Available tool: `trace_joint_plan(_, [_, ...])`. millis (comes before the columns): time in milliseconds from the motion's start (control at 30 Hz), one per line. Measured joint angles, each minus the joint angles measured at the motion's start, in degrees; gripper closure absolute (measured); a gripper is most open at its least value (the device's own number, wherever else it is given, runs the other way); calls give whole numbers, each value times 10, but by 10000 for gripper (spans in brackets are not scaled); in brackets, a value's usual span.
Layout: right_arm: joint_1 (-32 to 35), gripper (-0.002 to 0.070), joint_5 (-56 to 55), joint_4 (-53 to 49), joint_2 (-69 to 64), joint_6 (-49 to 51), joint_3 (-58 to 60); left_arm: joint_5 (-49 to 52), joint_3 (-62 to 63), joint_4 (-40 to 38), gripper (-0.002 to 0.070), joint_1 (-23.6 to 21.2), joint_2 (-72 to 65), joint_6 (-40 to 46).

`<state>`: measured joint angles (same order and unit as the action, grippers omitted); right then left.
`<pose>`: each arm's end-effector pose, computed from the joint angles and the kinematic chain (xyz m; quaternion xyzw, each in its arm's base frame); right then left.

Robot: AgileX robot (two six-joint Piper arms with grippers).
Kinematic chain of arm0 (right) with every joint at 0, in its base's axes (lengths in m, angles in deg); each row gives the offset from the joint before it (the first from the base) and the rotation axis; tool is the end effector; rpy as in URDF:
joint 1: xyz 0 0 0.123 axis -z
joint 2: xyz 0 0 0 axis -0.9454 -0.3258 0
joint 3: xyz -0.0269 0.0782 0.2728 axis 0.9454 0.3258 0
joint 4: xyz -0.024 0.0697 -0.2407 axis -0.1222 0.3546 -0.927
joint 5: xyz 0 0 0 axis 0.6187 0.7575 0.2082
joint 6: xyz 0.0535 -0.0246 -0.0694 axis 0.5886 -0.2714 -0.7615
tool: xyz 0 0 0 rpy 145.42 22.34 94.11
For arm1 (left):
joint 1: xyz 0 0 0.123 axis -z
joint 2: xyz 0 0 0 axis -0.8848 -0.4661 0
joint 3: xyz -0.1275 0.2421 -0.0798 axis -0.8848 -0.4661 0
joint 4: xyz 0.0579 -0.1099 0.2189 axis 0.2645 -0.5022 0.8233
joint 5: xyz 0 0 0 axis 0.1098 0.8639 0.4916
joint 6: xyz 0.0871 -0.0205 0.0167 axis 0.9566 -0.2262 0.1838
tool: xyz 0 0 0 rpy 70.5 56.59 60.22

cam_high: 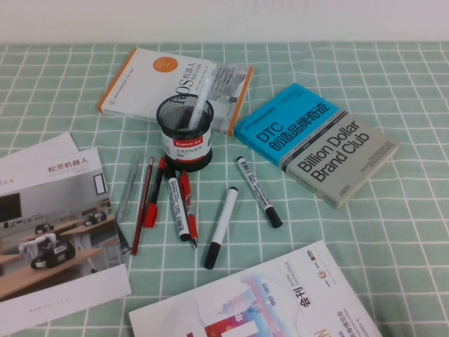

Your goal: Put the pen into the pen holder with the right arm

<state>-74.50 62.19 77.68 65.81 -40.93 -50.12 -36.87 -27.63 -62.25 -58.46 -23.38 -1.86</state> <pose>0.0564 0.0089 0.1990 0.1910 0.6776 0.2721 0.6560 0.0521 -0.0047 0.1720 0.0162 0.8063 -0.0360 0.5902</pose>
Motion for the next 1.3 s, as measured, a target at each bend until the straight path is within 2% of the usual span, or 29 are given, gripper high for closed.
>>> trace_joint_plan(133, [0,695,-17,6,0,0,0,0,0,0,680,0,0,0])
trace_joint_plan(367, [0,695,115,4,-50,-1,-62,0,0,0,680,0,0,0])
trace_joint_plan(733, [0,695,379,-168,-401,-1,-350,0,0,0,680,0,0,0])
trace_joint_plan(867, [-9,695,444,-198,-536,-13,-441,0,0,0,680,0,0,0])
trace_joint_plan(967, [-54,695,455,-221,-622,-14,-501,0,0,0,680,0,0,0])
trace_joint_plan(1167, [-222,695,450,-342,-775,80,-608,0,0,0,680,0,0,0])
trace_joint_plan(1300, [-270,682,453,-350,-885,93,-706,0,0,0,680,0,0,0])
